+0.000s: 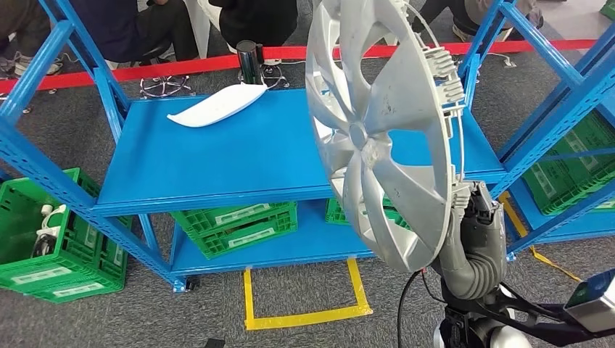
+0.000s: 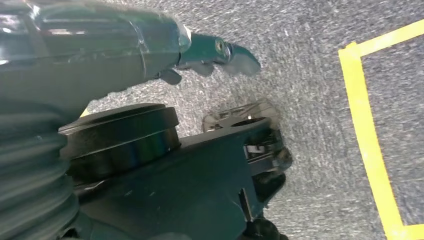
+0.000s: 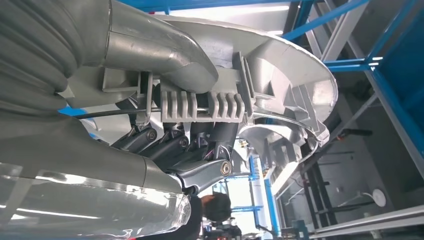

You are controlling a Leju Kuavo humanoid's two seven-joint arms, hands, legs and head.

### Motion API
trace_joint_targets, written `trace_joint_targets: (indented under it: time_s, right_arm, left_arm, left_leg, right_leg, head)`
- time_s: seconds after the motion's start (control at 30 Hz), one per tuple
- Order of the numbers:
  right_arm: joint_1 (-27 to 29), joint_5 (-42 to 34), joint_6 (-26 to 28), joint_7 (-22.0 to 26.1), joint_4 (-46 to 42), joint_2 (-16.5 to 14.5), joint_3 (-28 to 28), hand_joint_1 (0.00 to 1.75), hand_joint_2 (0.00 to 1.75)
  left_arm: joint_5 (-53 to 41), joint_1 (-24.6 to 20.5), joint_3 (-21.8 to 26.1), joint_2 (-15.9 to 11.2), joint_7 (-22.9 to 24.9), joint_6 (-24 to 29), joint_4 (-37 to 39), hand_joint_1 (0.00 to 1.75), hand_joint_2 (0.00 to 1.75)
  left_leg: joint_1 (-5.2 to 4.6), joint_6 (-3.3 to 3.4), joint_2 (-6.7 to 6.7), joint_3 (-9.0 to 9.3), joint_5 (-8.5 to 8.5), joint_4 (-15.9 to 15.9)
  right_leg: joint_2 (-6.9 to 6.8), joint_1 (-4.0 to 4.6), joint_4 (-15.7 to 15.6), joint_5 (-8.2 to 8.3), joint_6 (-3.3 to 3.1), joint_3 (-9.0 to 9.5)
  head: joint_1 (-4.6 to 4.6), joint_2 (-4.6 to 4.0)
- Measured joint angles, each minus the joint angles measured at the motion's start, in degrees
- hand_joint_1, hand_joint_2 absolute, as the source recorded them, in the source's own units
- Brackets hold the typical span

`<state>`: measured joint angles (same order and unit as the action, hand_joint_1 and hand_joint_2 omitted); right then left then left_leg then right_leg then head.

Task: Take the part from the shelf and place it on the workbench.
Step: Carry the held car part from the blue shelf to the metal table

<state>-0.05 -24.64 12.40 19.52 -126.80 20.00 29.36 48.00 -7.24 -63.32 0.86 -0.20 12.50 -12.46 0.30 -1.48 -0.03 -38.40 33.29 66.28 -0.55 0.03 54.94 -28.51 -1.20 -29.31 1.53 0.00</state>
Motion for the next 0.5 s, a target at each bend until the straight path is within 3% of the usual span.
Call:
trace_joint_targets:
  time_s: [0.03,0.07,0.1,0.13,0.17,0.23,0.3,0.37,0.4,0.43,0.5]
  right_arm:
    - [0.05,-0.01,0.01,0.0,0.02,0.0,0.01,1.75,1.75]
    - [0.11,-0.01,0.01,-0.01,0.04,0.0,0.01,1.75,1.75]
    - [0.15,-0.02,0.02,-0.01,0.07,-0.01,0.01,1.75,1.75]
    - [0.16,-0.02,0.02,-0.01,0.09,-0.01,0.01,1.75,1.75]
    - [0.16,-0.02,0.02,-0.01,0.11,-0.01,0.01,1.75,1.75]
    - [0.16,-0.02,0.02,-0.01,0.11,-0.01,0.01,1.75,1.75]
    - [0.22,-0.03,0.03,-0.02,0.11,-0.01,-0.02,1.75,1.75]
    - [0.27,-0.04,0.04,-0.01,0.13,-0.02,-0.04,1.75,1.75]
    - [0.29,-0.05,0.04,0.01,0.14,-0.01,-0.07,1.75,1.75]
    - [0.31,-0.07,0.04,0.03,0.14,-0.01,-0.14,1.75,1.75]
    - [0.37,-0.19,0.04,0.08,0.15,0.02,-0.29,1.75,1.75]
  left_arm:
    - [0.0,0.01,0.0,-0.04,-0.01,0.0,0.0,0.0,1.75]
    - [0.0,0.01,0.0,-0.08,-0.01,0.0,0.0,0.0,1.75]
    - [0.0,0.01,0.0,-0.1,-0.02,0.0,0.0,0.0,1.75]
    - [0.0,0.0,0.0,-0.12,-0.02,0.0,0.0,0.0,1.75]
    - [0.0,-0.02,0.0,-0.13,-0.03,0.0,0.0,0.0,1.75]
    - [-0.02,-0.14,0.0,-0.15,-0.09,0.0,-0.01,0.0,1.75]
    - [-0.06,-0.21,0.0,-0.19,-0.21,0.0,-0.01,0.0,1.75]
    - [-0.1,-0.15,0.0,-0.19,-0.29,0.0,0.0,0.0,1.75]
    - [-0.12,-0.14,0.0,-0.17,-0.29,0.0,0.0,0.0,1.75]
    - [-0.14,-0.16,-0.01,-0.15,-0.29,-0.01,0.0,0.0,1.75]
    - [-0.19,-0.2,-0.02,-0.14,-0.27,-0.03,0.0,0.0,1.75]
  left_leg:
    - [0.22,-0.38,-0.03,-0.79,2.08,3.29]
    - [0.43,-0.73,-0.03,-1.06,3.14,5.69]
    - [0.63,-1.05,0.0,-0.55,3.02,6.49]
    - [0.82,-1.34,0.04,0.9,1.95,5.41]
    - [1.02,-1.6,0.11,3.2,0.48,2.65]
    - [1.22,-1.82,0.14,7.79,-0.76,-3.98]
    - [1.09,-1.18,0.04,9.37,-0.41,-7.11]
    - [0.92,0.12,-0.02,8.89,-0.87,-7.25]
    - [0.89,0.84,-0.02,8.57,-1.29,-7.3]
    - [0.87,1.47,-0.01,8.16,-1.78,-7.37]
    - [0.73,2.4,0.01,6.98,-2.82,-7.41]
  right_leg:
    - [-0.09,-0.04,0.09,0.39,-0.02,-0.56]
    - [-0.16,-0.09,0.23,0.77,0.11,-1.17]
    - [-0.21,-0.18,0.45,1.11,0.28,-1.82]
    - [-0.23,-0.32,0.77,1.39,0.5,-2.5]
    - [-0.23,-0.49,1.22,1.61,0.74,-3.19]
    - [-0.21,-0.65,2.43,1.83,1.37,-4.59]
    - [-0.19,-0.61,3.29,2.21,2.19,-5.46]
    - [-0.17,-0.75,3.4,2.71,2.93,-5.71]
    - [-0.13,-0.87,3.73,2.2,3.23,-5.94]
    - [-0.09,-0.97,4.88,0.76,3.51,-6.38]
    - [-0.01,-1.06,10.29,-4.41,3.92,-7.84]
  head:
    - [-0.32,0.0]
    - [-0.56,0.0]
    - [-0.75,0.0]
    - [-0.89,0.0]
    - [-1.05,0.0]
    - [-1.51,0.0]
    - [-1.75,0.0]
    - [-1.58,0.0]
    - [-1.51,0.0]
    - [-1.33,0.0]
    - [-0.71,0.0]
